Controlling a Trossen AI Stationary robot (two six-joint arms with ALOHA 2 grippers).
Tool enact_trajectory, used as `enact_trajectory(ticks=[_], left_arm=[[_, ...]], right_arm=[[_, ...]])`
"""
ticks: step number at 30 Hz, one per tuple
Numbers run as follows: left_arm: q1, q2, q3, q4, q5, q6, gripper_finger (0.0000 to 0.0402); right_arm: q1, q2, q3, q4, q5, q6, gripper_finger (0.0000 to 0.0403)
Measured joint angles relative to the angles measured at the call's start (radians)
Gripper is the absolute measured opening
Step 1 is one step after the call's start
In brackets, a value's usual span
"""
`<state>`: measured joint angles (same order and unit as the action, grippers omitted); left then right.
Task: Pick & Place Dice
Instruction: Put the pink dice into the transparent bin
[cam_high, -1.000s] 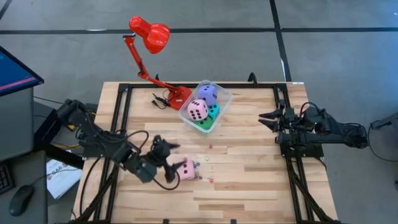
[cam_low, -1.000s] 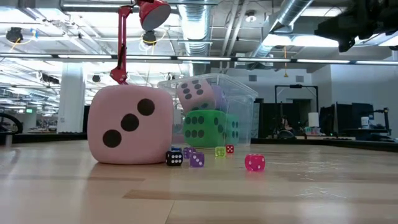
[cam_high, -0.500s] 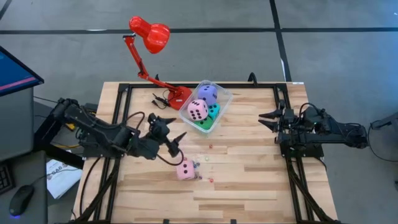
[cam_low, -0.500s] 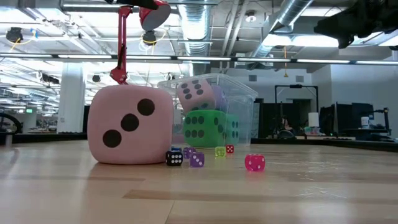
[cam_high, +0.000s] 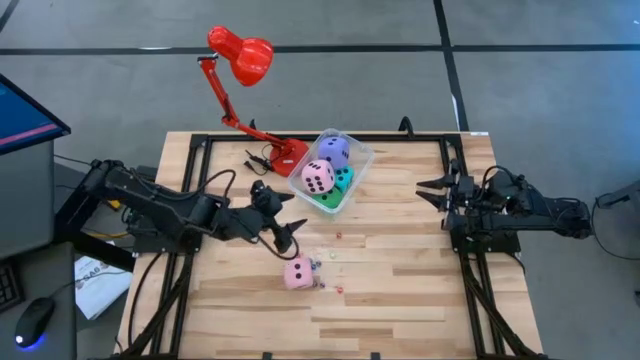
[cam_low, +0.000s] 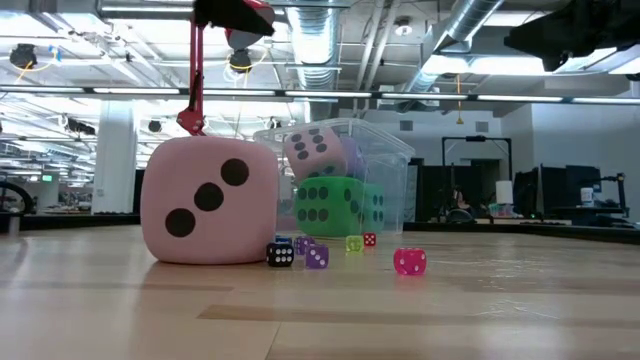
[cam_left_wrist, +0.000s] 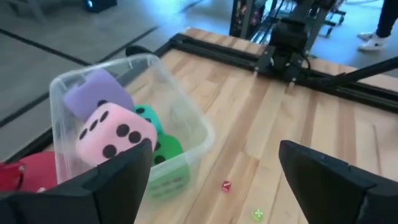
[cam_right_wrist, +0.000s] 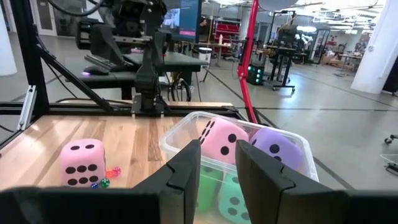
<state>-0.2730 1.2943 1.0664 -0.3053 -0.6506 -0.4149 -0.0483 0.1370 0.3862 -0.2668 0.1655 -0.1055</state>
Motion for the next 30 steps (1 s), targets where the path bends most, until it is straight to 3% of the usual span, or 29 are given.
enact_trajectory(ticks=[9,15,20,25,30], left_arm=[[0.070,0.112,0.000,0.134,0.236,0.124,0.0396],[0.102,0.184,0.000,0.283,0.395,0.188,0.0399],[0.108,0.220,0.000,0.277,0.411,0.207,0.0399],[0.063,0.231,0.000,0.279,0.318,0.209,0.0400],[0.025,0.230,0.006,0.277,0.300,0.197,0.0400]], right_arm=[[0.000,0.000,0.000,0.002,0.000,0.000,0.0098],[0.000,0.000,0.000,0.003,0.000,0.025,0.0098],[0.000,0.000,0.000,0.006,0.000,0.027,0.0098],[0.000,0.000,0.000,0.005,0.000,0.027,0.0098],[0.000,0.000,0.000,0.006,0.000,0.027,0.0098]])
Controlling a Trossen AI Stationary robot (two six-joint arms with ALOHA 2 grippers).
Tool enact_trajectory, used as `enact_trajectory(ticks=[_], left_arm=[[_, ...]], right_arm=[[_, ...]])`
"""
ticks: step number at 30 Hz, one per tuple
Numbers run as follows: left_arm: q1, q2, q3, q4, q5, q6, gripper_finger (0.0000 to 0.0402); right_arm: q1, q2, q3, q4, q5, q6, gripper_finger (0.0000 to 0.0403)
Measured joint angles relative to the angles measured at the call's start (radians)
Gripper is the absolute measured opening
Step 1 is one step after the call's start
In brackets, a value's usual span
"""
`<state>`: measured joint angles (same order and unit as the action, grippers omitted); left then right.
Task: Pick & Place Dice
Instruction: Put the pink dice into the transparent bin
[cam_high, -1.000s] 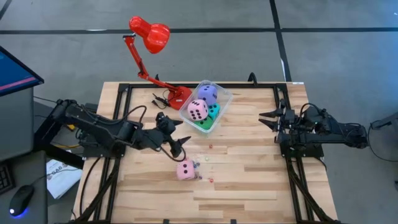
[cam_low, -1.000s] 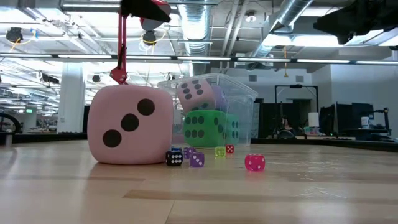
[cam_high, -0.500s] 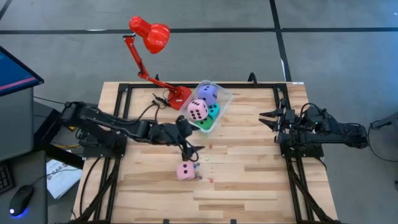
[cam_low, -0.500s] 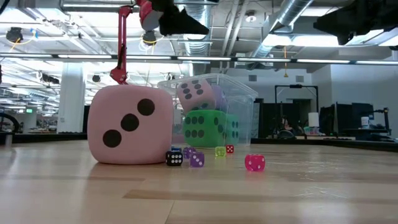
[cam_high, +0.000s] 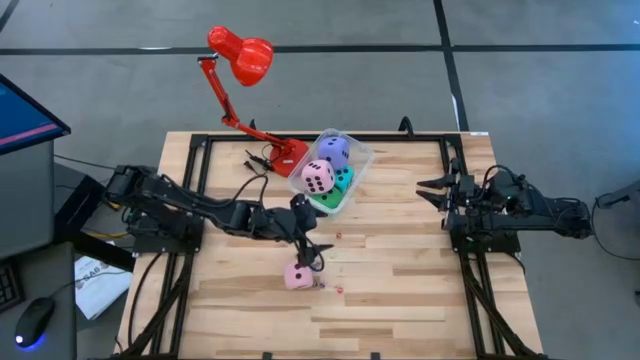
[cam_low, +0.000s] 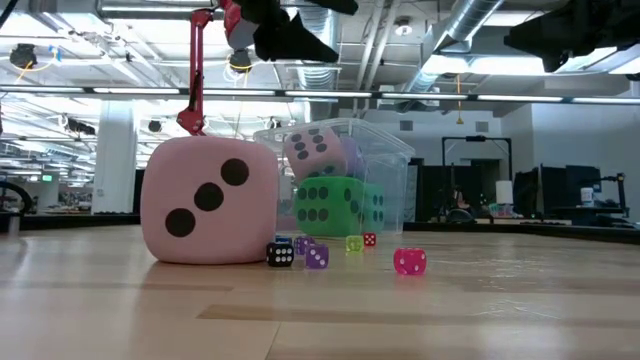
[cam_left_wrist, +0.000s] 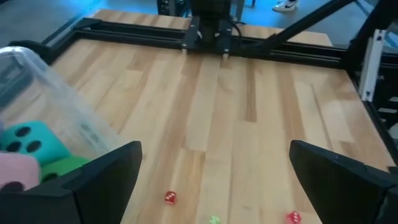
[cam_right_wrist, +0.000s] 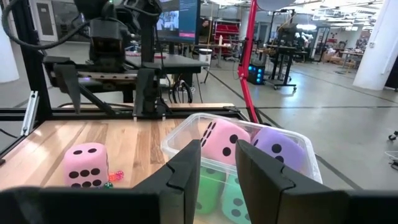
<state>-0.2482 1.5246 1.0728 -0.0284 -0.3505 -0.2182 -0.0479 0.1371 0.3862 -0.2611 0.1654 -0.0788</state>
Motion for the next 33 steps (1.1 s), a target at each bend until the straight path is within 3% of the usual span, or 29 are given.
enact_trajectory(ticks=[10,23,28,33], left_arm=[[-0.062,-0.001,0.034,0.000,-0.065,-0.003,0.0400],[-0.135,0.001,0.034,0.062,-0.097,-0.161,0.0400],[-0.167,0.045,0.035,0.189,-0.119,-0.136,0.0400],[-0.179,0.102,0.034,0.167,-0.120,-0.124,0.0400]], right_arm=[[0.000,0.000,0.000,0.000,0.000,0.000,0.0098],[0.000,0.000,0.000,0.000,0.000,0.000,0.0098],[0.000,0.000,0.000,0.000,0.000,0.000,0.0098],[0.000,0.000,0.000,0.000,0.000,0.000,0.0098]])
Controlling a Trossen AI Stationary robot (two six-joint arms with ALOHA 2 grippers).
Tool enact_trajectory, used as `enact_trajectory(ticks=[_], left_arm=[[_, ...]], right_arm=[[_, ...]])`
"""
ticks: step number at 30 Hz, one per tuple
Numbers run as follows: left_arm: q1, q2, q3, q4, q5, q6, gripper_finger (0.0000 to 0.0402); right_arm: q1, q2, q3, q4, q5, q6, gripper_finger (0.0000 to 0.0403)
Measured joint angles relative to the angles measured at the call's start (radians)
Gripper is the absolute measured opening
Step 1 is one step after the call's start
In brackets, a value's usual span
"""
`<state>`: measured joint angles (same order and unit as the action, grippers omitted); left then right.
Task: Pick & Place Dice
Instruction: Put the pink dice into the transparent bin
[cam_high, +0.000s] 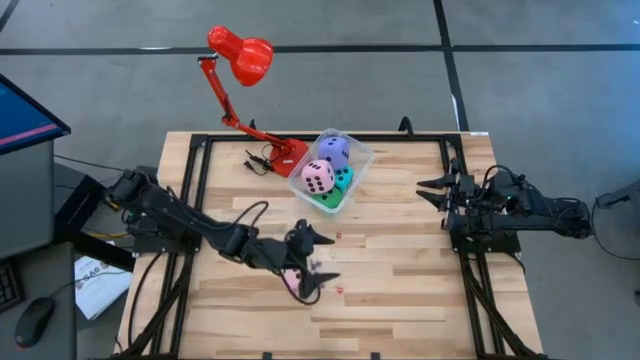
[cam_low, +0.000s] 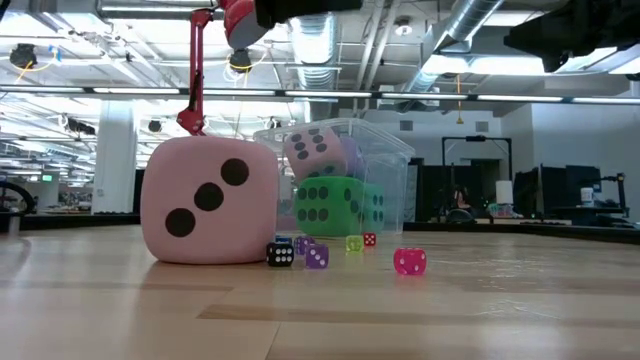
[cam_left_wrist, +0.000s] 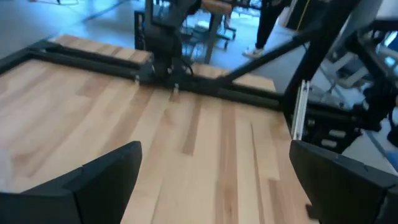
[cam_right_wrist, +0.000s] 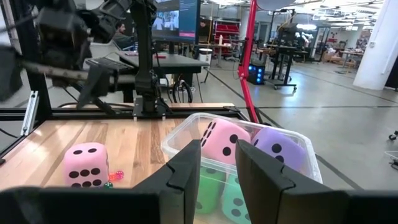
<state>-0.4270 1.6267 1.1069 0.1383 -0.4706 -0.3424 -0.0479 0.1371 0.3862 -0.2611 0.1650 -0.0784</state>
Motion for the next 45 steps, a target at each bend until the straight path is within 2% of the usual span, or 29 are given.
enact_trajectory(ticks=[10,15,20,30,39,45], left_arm=[[0.009,0.018,0.000,-0.350,-0.001,-0.159,0.0400],[0.008,0.018,0.000,-0.462,0.025,-0.242,0.0400],[0.001,0.018,-0.008,-0.483,0.078,-0.300,0.0400],[-0.009,0.045,-0.008,-0.566,0.097,-0.319,0.0400],[-0.021,0.123,-0.002,-0.554,0.126,-0.323,0.0400],[-0.025,0.131,-0.003,-0.567,0.137,-0.321,0.0400]], right_arm=[[0.000,0.000,0.000,0.000,0.000,0.000,0.0098],[0.000,0.000,0.000,-0.001,0.000,0.000,0.0098],[0.000,0.000,0.000,-0.001,0.000,0.000,0.0098],[0.000,0.000,0.000,-0.001,0.000,0.000,0.0098],[0.000,0.000,0.000,-0.017,0.000,0.000,0.0098],[0.000,0.000,0.000,-0.019,0.000,0.000,0.0098]])
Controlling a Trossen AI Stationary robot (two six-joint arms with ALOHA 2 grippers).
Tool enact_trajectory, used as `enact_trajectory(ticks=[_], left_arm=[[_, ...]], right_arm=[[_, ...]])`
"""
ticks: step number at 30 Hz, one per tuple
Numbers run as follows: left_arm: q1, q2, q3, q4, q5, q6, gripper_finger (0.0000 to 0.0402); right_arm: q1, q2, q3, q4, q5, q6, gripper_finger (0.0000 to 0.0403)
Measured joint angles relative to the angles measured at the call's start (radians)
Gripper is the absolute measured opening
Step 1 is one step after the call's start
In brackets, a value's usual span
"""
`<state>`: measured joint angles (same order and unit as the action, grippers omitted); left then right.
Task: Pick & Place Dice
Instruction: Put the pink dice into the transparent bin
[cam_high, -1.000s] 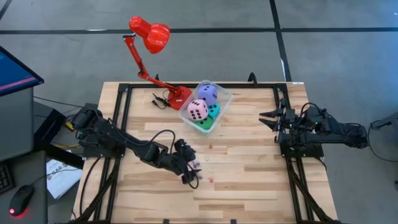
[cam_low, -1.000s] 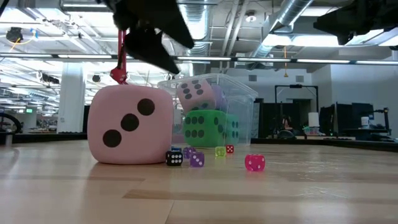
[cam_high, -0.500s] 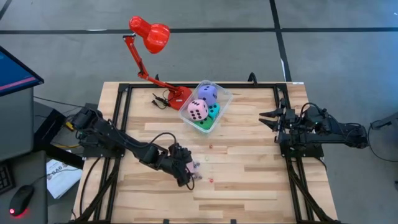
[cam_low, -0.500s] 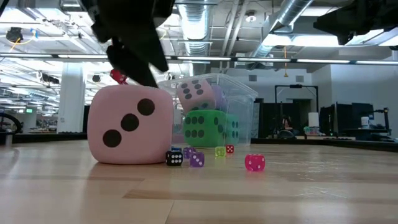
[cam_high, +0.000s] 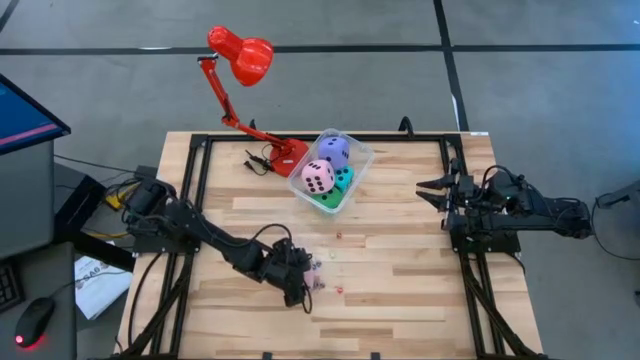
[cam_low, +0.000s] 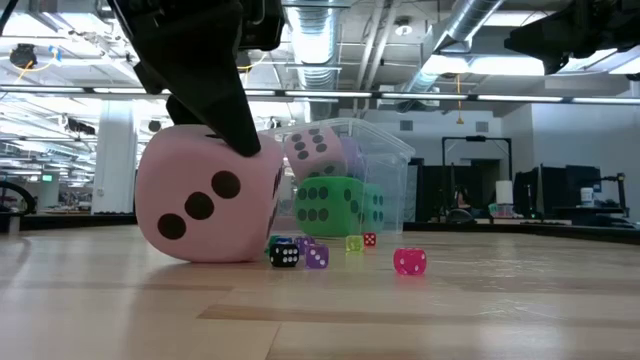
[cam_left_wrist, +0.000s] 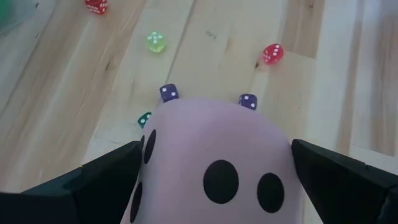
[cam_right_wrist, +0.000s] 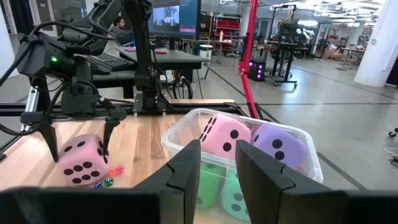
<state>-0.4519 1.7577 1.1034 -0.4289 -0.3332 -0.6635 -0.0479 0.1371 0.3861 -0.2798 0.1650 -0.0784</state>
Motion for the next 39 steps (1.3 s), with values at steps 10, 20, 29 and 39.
enact_trajectory(ticks=[10,20,29,39], left_arm=[[0.007,-0.011,-0.003,-0.018,-0.001,0.004,0.0400],[-0.006,-0.009,-0.003,-0.028,0.011,0.001,0.0400],[-0.002,-0.010,-0.001,-0.081,0.091,0.001,0.0400],[0.005,-0.014,-0.002,-0.112,0.149,-0.051,0.0400]], right_arm=[[0.000,0.000,0.000,0.000,0.000,0.000,0.0098],[0.000,0.000,0.000,-0.002,0.000,0.000,0.0098],[0.000,0.000,0.000,-0.002,0.000,0.000,0.0098],[0.000,0.000,0.000,-0.003,0.000,0.000,0.0098]])
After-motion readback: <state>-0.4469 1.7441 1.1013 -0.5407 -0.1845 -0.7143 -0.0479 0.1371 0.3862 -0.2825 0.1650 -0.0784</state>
